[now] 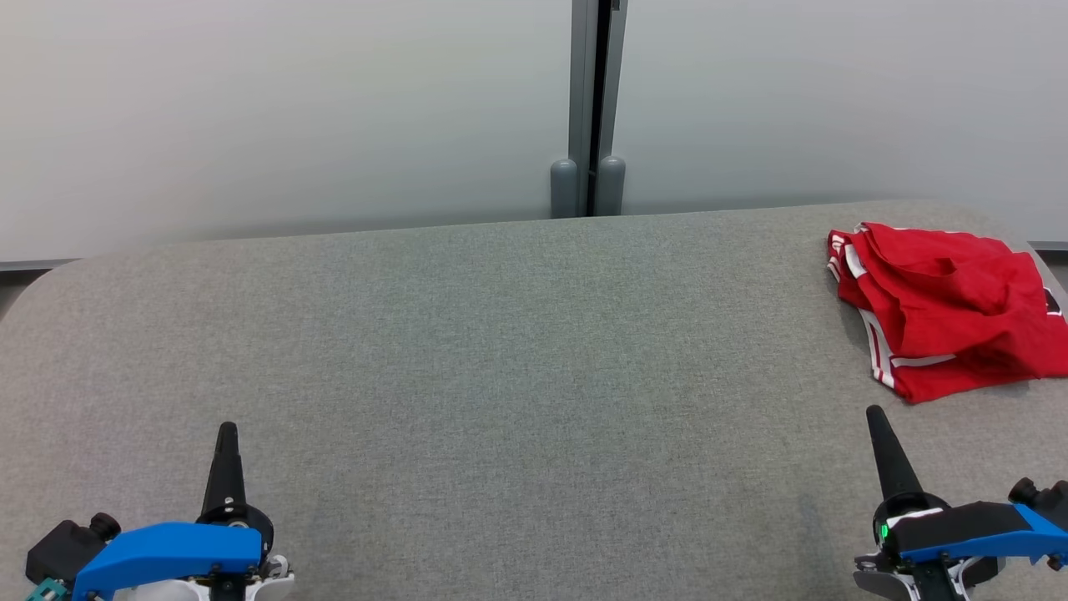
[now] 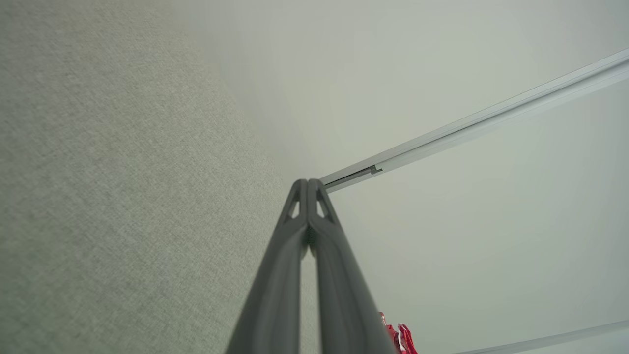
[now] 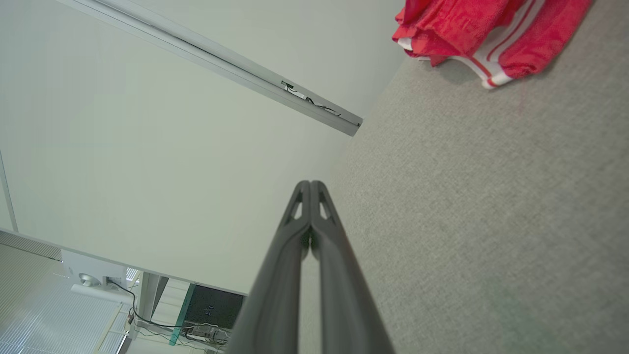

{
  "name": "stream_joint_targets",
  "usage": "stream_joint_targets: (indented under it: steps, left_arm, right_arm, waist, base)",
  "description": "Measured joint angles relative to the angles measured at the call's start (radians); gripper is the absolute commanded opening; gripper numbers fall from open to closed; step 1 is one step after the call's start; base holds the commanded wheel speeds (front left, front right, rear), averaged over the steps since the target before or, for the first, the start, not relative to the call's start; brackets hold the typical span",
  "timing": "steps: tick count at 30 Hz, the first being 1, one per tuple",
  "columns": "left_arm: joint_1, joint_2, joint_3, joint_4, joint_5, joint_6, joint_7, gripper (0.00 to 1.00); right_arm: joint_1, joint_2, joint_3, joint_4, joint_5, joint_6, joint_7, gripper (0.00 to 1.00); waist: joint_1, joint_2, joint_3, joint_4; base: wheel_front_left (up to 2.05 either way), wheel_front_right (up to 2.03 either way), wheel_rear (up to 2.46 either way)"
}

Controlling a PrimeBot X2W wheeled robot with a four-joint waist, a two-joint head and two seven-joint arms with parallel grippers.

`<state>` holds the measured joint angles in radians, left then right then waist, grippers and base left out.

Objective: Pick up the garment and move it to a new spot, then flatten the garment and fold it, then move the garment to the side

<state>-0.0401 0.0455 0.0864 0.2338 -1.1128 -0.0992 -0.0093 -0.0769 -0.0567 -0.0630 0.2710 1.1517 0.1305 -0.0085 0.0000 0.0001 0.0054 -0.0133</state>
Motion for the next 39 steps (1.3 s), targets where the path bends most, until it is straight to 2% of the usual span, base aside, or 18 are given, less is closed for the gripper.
stream_joint_targets:
  steps: [39]
  left_arm:
    - [-0.045, 0.002, 0.019, 0.008, -0.352, -0.019, 0.087, 0.00]
  right_arm:
    - [-0.019, 0.004, -0.036, -0.017, 0.324, 0.000, 0.087, 0.00]
  waist:
    - [0.0000, -0.0001, -0.002, 0.009]
  base:
    - [0.00, 0.00, 0.00]
